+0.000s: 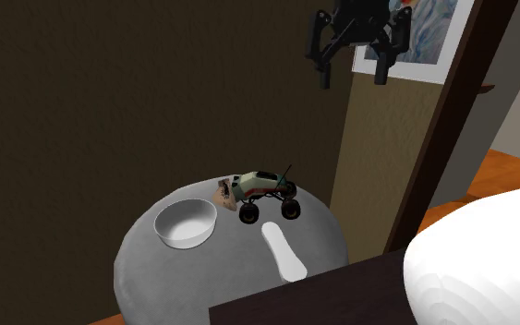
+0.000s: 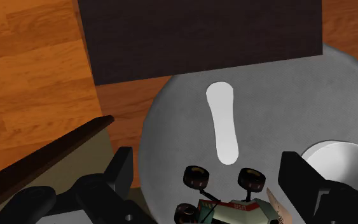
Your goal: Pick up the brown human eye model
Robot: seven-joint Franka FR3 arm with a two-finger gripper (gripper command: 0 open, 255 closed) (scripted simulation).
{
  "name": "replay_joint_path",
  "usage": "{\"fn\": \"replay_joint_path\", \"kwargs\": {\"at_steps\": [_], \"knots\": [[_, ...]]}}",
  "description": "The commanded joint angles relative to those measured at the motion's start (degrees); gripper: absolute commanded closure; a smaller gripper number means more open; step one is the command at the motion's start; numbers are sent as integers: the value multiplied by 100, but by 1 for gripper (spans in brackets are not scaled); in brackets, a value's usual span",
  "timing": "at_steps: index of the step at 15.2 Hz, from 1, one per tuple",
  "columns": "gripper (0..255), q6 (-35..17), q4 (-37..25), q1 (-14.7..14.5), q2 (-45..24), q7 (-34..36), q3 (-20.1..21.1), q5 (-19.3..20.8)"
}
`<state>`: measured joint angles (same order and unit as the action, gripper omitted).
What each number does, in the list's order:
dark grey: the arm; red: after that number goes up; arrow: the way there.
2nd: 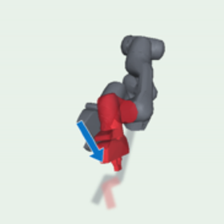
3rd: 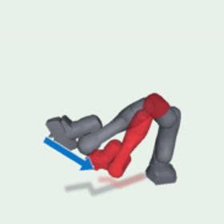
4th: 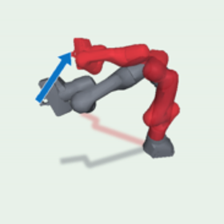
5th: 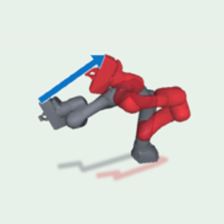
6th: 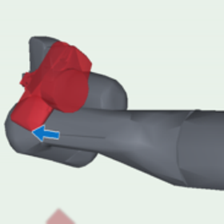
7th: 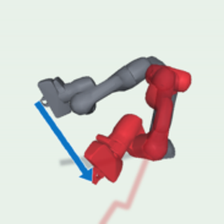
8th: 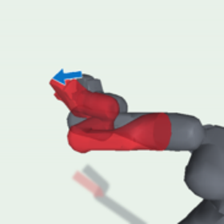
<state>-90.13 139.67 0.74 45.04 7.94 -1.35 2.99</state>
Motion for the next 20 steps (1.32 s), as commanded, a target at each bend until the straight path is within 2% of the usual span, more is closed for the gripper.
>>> {"fn": "replay_joint_path", "kwargs": {"at_steps": [1, 10, 20], "knots": [[0, 0, 0, 0, 0, 0, 0, 0], [0, -1679, 28, -177, -1602, 292, 310, -84], [0, -3122, -709, -293, -3743, 677, 623, 89]]}}
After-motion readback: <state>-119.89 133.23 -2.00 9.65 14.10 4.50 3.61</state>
